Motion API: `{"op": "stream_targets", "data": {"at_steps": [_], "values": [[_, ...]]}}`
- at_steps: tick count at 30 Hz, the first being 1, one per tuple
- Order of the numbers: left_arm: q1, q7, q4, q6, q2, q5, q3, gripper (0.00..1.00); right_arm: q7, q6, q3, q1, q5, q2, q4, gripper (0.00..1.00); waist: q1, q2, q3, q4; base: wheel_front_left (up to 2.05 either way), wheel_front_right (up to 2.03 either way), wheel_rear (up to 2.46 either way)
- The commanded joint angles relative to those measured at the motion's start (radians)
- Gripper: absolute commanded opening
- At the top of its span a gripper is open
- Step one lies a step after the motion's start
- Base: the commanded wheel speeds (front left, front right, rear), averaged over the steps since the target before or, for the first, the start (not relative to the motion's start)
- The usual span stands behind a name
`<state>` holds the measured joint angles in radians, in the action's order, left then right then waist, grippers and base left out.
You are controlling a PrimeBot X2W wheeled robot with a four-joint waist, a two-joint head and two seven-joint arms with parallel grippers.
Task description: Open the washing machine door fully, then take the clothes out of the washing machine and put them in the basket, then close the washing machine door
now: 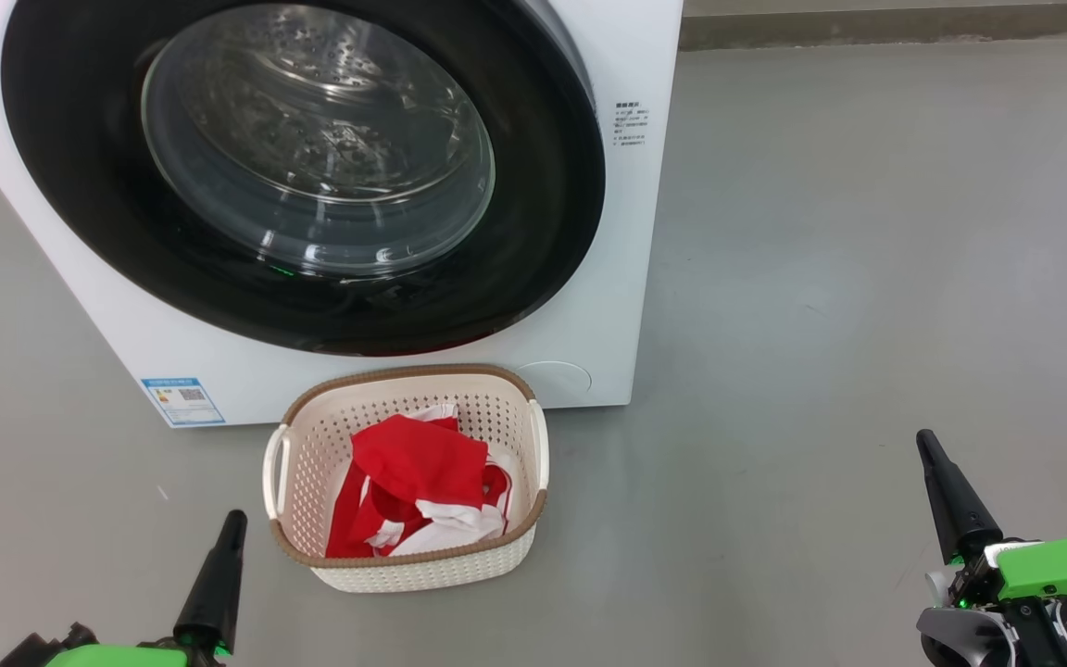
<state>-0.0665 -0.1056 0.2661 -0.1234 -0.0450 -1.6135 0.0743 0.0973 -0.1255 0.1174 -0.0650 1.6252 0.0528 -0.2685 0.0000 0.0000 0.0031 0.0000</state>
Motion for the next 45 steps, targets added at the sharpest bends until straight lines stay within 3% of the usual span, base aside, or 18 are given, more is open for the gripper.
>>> {"op": "stream_targets", "data": {"at_steps": [1,45], "values": [[-0.041,-0.005,-0.021,-0.007,-0.008,0.002,0.036,0.0,0.006,-0.005,-0.016,-0.042,-0.007,0.006,0.024,0.0,0.0,0.0,0.0,0.0,0.0,0.0,0.0],[-0.041,-0.007,-0.021,-0.007,-0.007,0.004,0.038,0.0,0.011,-0.005,-0.009,-0.042,-0.012,0.002,0.024,0.0,0.0,0.0,0.0,0.0,0.0,0.0,0.0]]}}
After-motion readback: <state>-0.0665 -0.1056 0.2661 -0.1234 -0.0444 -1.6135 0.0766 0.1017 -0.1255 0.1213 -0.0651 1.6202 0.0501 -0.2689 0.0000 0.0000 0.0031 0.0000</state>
